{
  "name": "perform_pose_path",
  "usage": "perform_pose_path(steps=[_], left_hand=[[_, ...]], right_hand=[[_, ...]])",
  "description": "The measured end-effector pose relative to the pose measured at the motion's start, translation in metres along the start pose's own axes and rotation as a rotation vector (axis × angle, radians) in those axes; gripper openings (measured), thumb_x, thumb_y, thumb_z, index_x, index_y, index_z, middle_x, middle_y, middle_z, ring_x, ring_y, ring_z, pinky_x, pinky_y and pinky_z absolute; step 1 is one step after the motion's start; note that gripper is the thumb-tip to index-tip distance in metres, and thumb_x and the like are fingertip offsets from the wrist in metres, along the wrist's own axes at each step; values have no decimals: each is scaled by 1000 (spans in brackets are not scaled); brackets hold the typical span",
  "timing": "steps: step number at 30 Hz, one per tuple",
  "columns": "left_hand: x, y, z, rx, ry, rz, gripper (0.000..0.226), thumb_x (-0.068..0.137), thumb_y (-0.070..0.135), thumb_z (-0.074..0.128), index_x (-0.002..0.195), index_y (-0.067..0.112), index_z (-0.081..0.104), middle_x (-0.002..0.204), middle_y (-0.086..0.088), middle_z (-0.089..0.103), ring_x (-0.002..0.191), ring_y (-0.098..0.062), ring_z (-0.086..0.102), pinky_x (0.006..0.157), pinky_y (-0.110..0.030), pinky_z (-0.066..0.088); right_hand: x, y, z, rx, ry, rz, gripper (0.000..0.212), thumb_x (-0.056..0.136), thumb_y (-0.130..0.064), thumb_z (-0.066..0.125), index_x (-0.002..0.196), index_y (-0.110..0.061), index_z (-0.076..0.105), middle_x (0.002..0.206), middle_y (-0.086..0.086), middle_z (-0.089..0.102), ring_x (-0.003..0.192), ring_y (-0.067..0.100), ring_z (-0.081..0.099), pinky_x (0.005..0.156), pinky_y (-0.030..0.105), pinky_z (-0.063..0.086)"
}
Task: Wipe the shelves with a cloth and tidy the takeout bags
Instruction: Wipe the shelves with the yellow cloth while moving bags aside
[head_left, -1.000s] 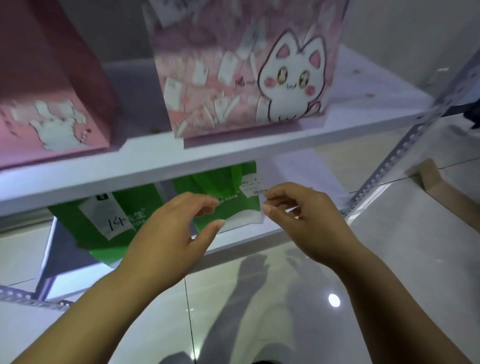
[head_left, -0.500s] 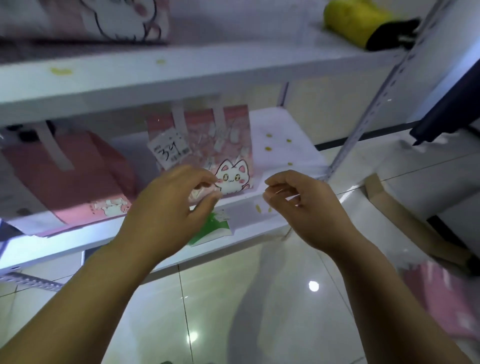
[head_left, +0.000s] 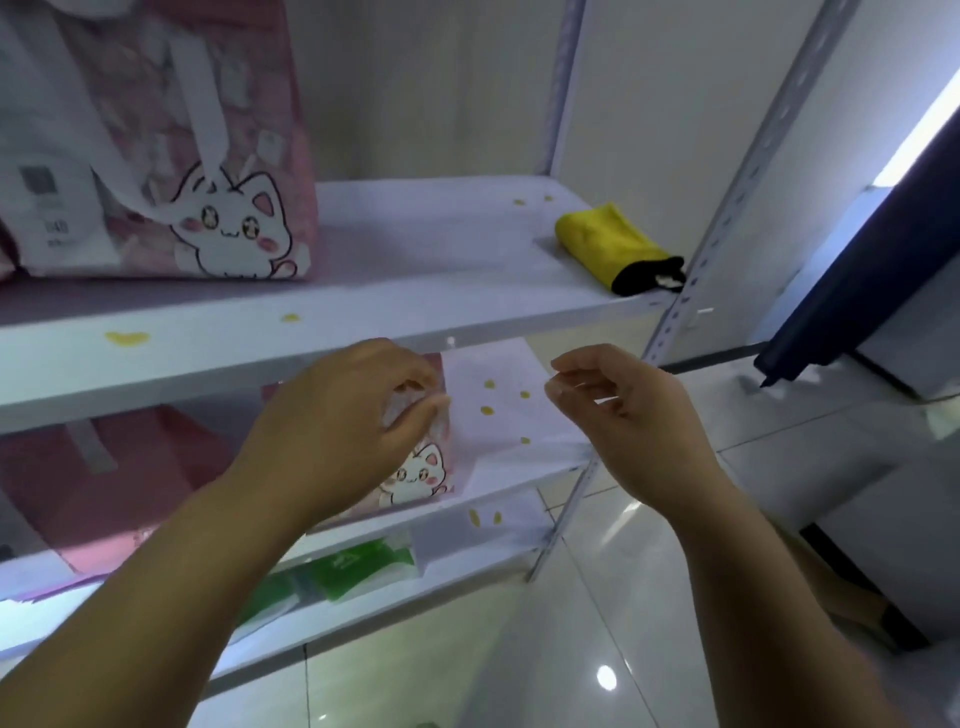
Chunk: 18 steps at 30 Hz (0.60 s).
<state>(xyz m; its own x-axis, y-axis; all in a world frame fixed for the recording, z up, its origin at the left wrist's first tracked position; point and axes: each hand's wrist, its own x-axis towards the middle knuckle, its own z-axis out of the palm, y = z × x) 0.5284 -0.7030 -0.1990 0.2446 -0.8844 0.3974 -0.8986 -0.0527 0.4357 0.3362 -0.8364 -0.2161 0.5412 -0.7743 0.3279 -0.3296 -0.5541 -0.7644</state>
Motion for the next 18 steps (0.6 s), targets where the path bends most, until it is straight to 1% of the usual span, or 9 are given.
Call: perform_pose_path(steps=[3, 5, 7, 9, 11, 13, 15, 16, 18], left_hand=[[33, -11, 3, -2, 18, 16, 20, 84, 41, 55, 92, 27, 66, 88, 16, 59, 79, -5, 54, 68, -15, 38], [55, -18, 8, -9, 29, 10, 17, 85, 40, 55, 90, 28, 65, 86, 18, 58, 77, -2, 53, 67, -11, 36], [76, -26, 15, -9, 20, 15, 14, 85, 39, 58, 90, 28, 65, 87, 17, 60, 79, -6, 55, 66, -19, 41], [98, -33, 21, -5, 14, 34, 14, 85, 37, 59, 90, 26, 66, 87, 15, 61, 80, -10, 57, 68, -28, 45], [118, -38, 27, 1, 6, 48, 16, 85, 38, 58, 89, 26, 66, 87, 16, 60, 80, -9, 57, 69, -29, 45], [136, -41, 33, 28, -9, 65, 17, 85, 41, 55, 88, 27, 65, 87, 17, 59, 80, -8, 55, 68, -28, 44], [152, -44, 38, 70, -36, 79, 19, 86, 43, 52, 88, 29, 64, 88, 18, 59, 80, -7, 54, 66, -26, 43], [160, -46, 40, 93, -47, 81, 20, 86, 44, 52, 89, 28, 65, 89, 17, 60, 80, -8, 54, 66, -26, 43], [175, -49, 45, 155, -60, 78, 21, 86, 43, 55, 94, 26, 66, 95, 13, 63, 85, -12, 57, 67, -28, 45]], right_hand=[[30, 7, -4, -32, 14, 20, 11, 82, -31, 65, 93, -33, 63, 80, -20, 67, 78, -7, 61, 64, 8, 47], [52, 13, -7, -65, -1, 32, 13, 83, -31, 65, 96, -31, 64, 83, -16, 68, 79, -4, 63, 70, 16, 51], [75, 20, -12, -123, 17, 34, 15, 84, -31, 65, 99, -28, 65, 85, -15, 68, 82, -3, 63, 74, 22, 52], [97, 26, -18, -203, 64, 19, 17, 84, -33, 65, 100, -26, 65, 86, -18, 65, 85, -1, 61, 74, 24, 51], [117, 32, -24, -312, 102, -17, 20, 84, -34, 65, 102, -23, 65, 89, -17, 61, 86, 6, 59, 74, 26, 47], [137, 38, -30, -428, 104, -57, 26, 85, -32, 64, 107, -19, 64, 97, -8, 60, 86, 16, 58, 73, 28, 45], [155, 44, -34, -515, 89, -82, 31, 85, -31, 63, 113, -17, 62, 110, 0, 61, 90, 26, 57, 74, 33, 45], [164, 47, -36, -566, 79, -93, 34, 85, -31, 63, 115, -17, 61, 116, 4, 59, 95, 29, 56, 77, 36, 46], [183, 56, -37, -696, 30, -88, 41, 86, -34, 61, 124, -19, 56, 127, 6, 53, 111, 32, 49, 86, 40, 45]])
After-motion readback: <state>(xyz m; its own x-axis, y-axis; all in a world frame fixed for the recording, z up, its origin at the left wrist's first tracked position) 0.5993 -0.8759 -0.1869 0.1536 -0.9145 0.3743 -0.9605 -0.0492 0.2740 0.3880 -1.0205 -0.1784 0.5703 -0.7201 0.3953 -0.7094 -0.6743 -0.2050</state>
